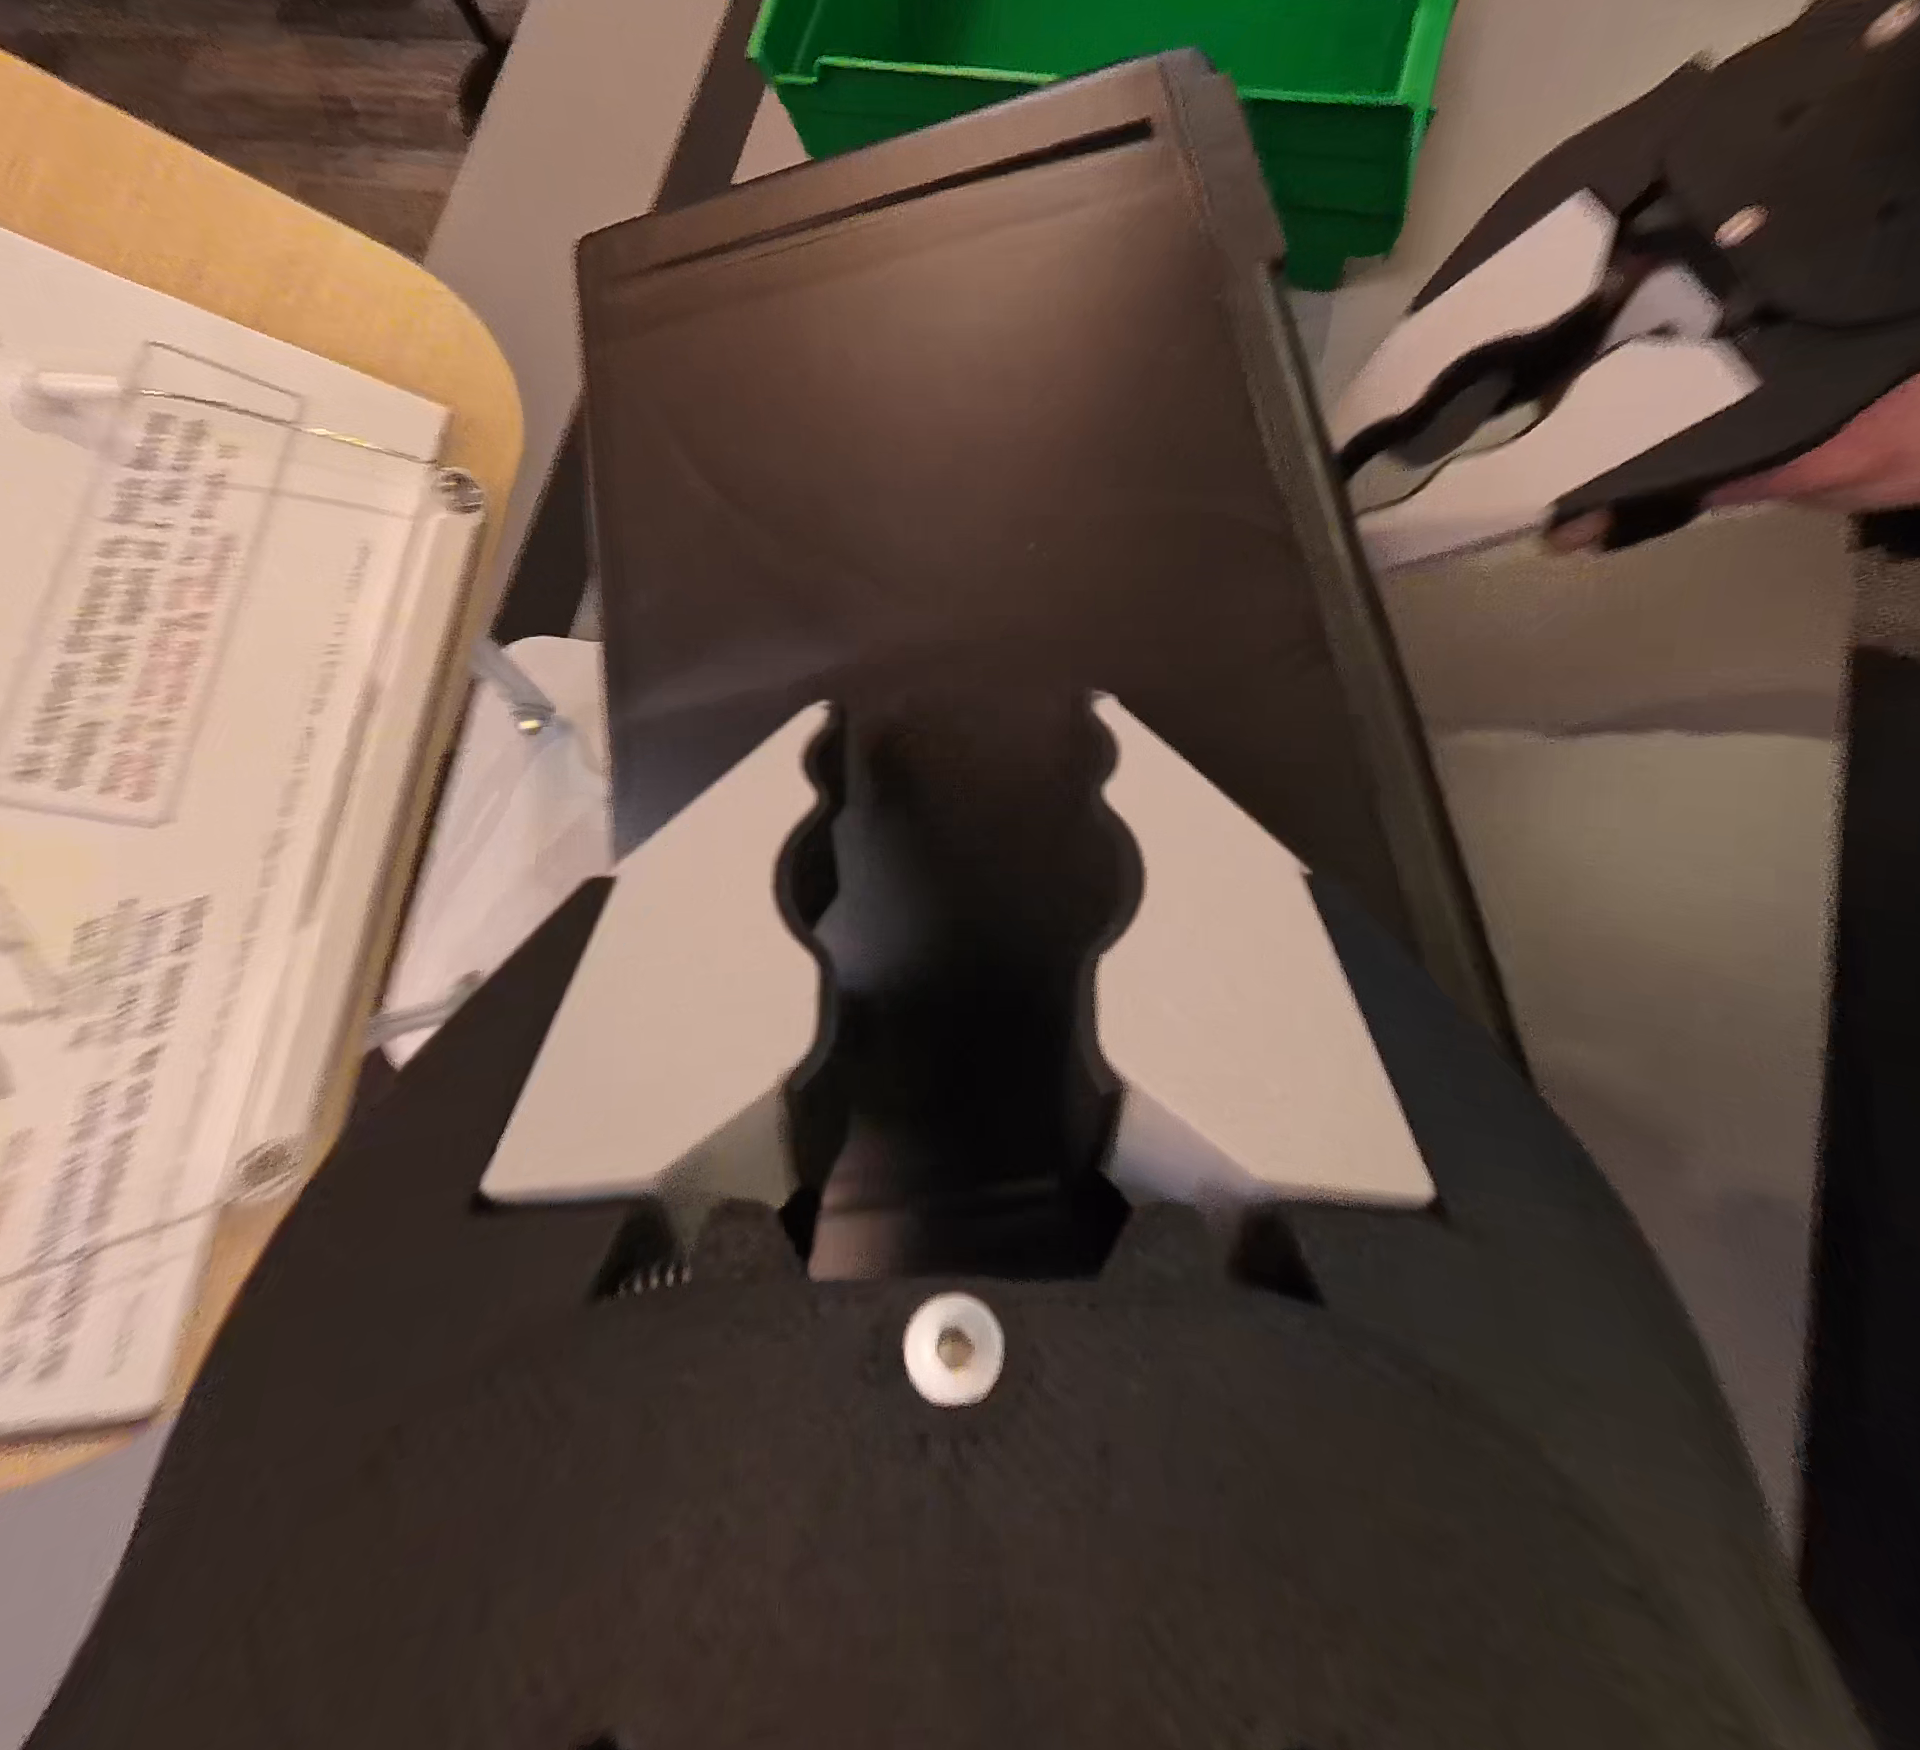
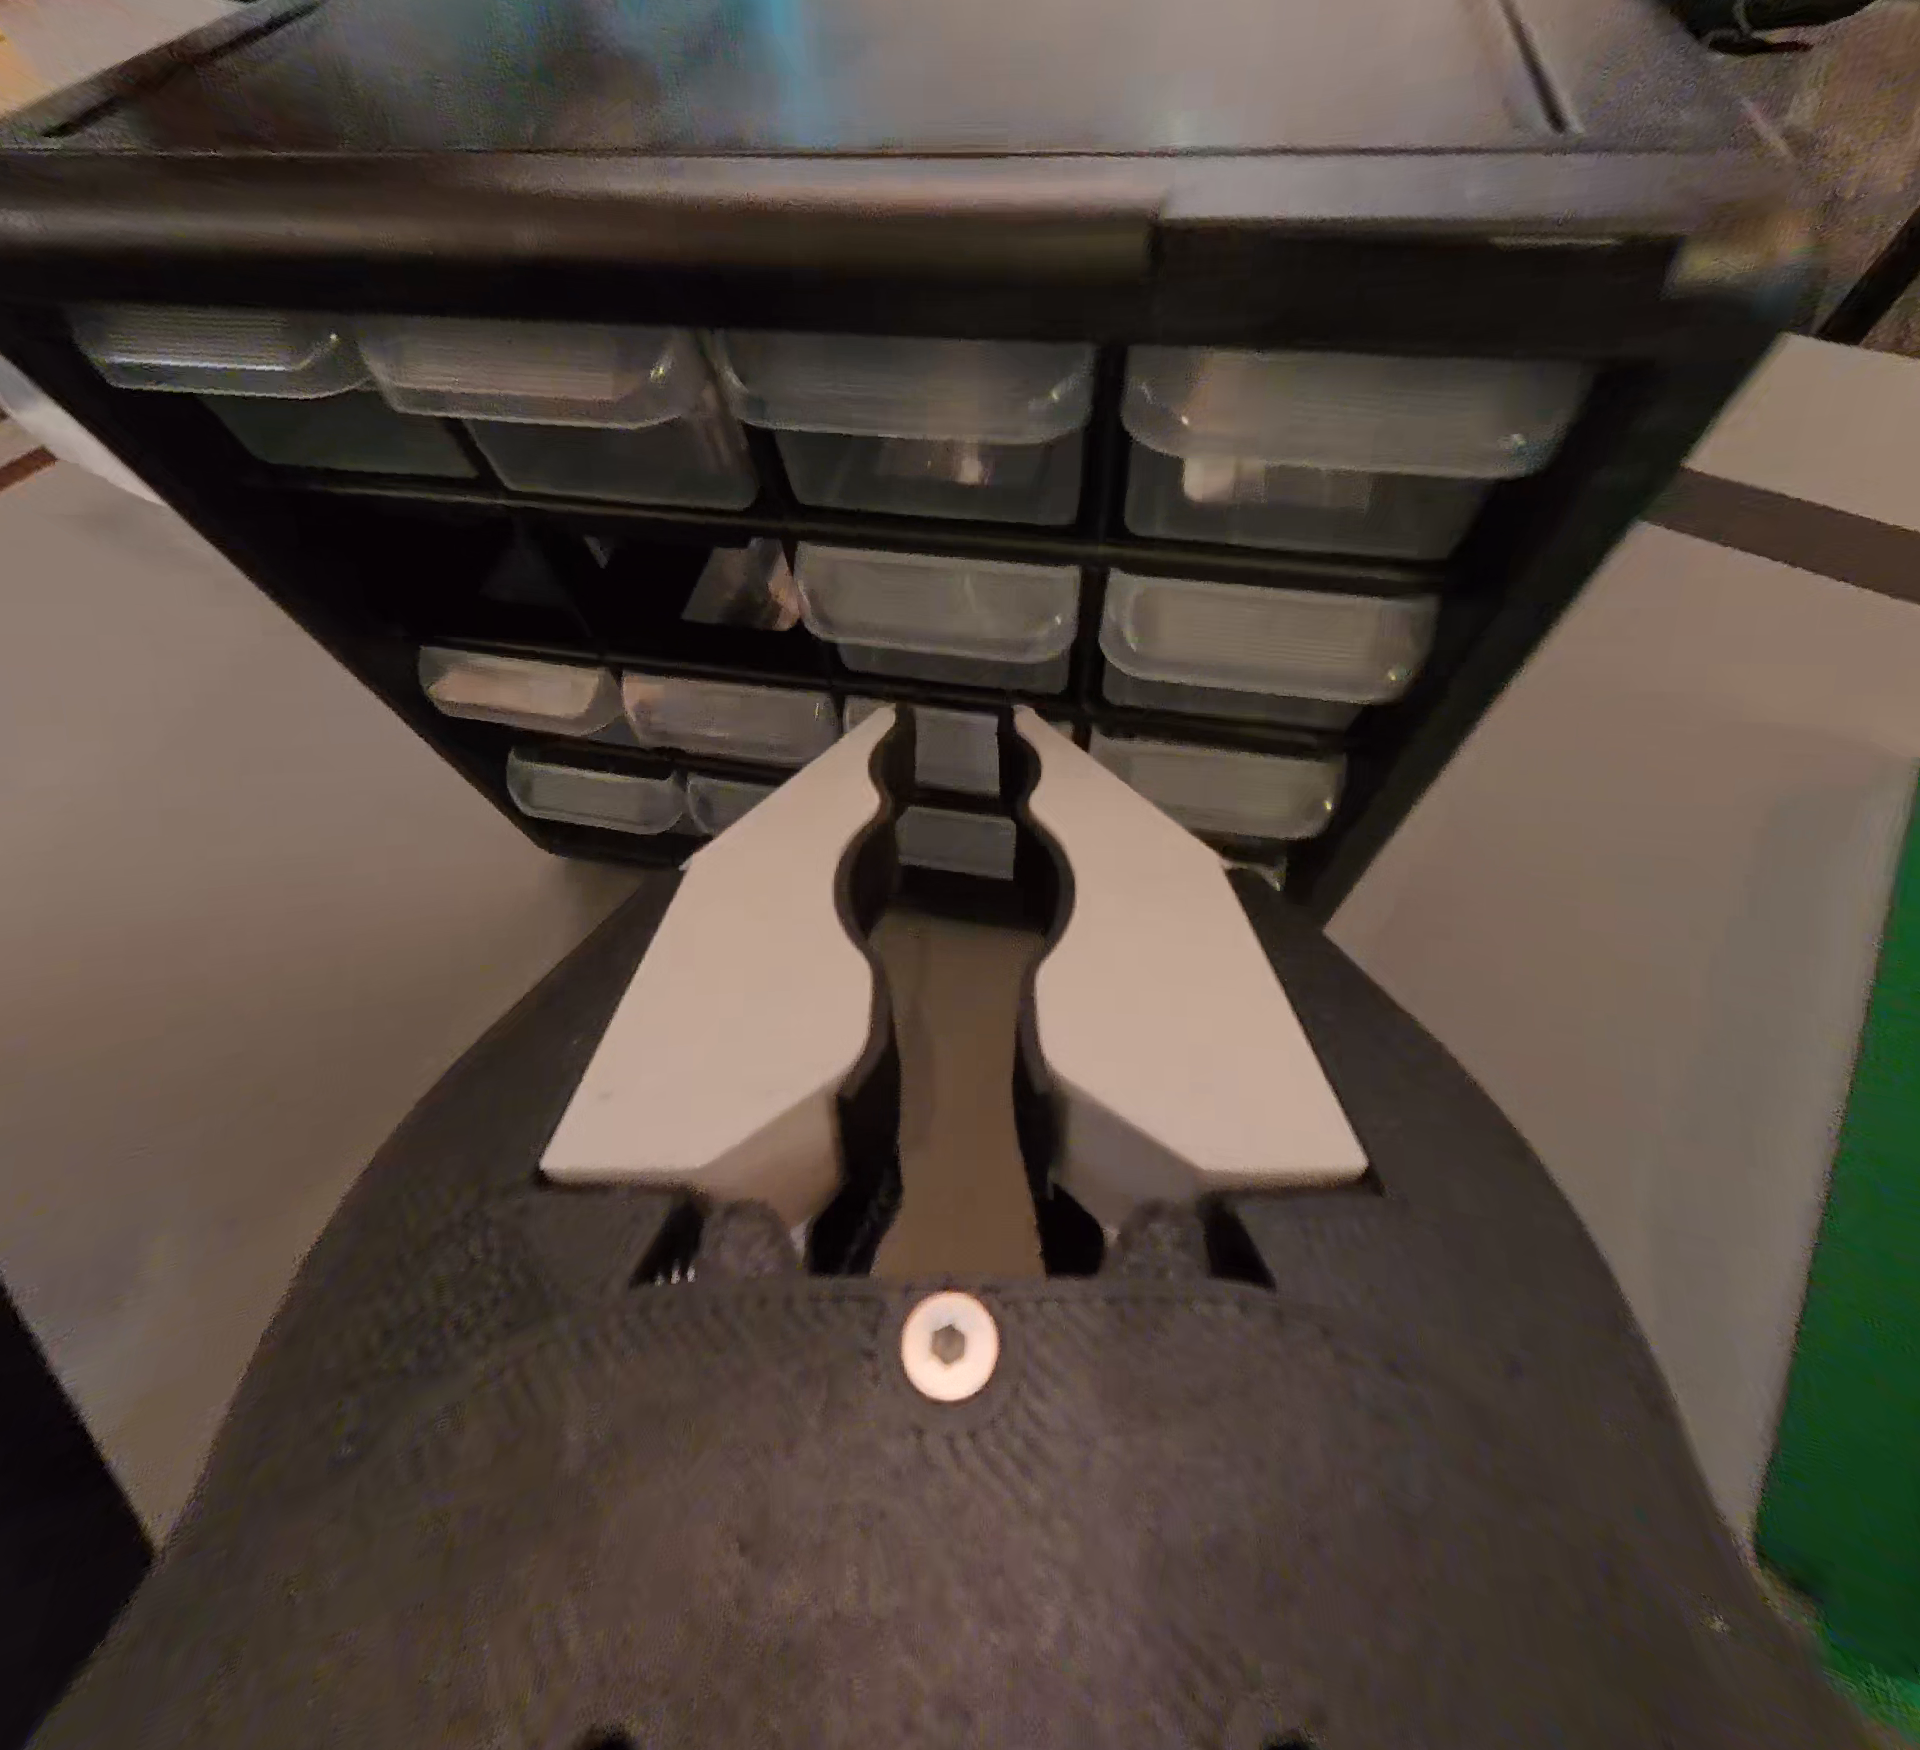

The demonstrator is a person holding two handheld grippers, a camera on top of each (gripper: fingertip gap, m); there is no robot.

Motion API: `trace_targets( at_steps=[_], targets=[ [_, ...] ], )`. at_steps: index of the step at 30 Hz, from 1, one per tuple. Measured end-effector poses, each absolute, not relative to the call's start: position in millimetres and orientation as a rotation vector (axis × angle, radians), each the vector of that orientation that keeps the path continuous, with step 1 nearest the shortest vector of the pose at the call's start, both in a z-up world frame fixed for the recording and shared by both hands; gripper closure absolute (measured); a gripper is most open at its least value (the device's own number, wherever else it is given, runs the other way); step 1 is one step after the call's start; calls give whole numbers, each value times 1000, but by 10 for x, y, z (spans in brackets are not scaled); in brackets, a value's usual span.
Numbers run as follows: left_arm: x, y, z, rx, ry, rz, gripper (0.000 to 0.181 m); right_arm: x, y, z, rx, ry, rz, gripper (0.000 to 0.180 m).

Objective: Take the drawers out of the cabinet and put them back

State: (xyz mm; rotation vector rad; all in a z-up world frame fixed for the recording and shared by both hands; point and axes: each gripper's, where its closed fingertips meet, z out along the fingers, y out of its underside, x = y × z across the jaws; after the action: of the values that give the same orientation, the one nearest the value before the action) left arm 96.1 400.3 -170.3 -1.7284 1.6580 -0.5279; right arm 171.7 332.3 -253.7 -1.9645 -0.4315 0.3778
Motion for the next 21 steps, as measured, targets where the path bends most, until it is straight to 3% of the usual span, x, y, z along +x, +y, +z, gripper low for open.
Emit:
trace_targets(
  at_steps=[1, 4, 8, 14, 21],
  targets=[
    [887, 4050, -1608, -1686, 1626, -458, 145, 1754, 3270, -2533, -1966, -425, 388, 164],
    [469, 4127, -1154, -1553, 1481, -297, 138, 1853, 3126, -2633, -1993, -430, 390, 161],
    [-569, 4332, -1141, -1662, 1448, -48, 134, 1918, 3060, -2750, -2026, -419, 436, 160],
    [-2044, 4743, -2078, -2029, 1481, 203, 131, 1742, 3071, -2867, -2049, -488, 483, 160],
    [-2723, 5138, -3364, -2245, 1581, 377, 134, 1645, 3048, -2980, -2075, -539, 482, 161]
  ],
)
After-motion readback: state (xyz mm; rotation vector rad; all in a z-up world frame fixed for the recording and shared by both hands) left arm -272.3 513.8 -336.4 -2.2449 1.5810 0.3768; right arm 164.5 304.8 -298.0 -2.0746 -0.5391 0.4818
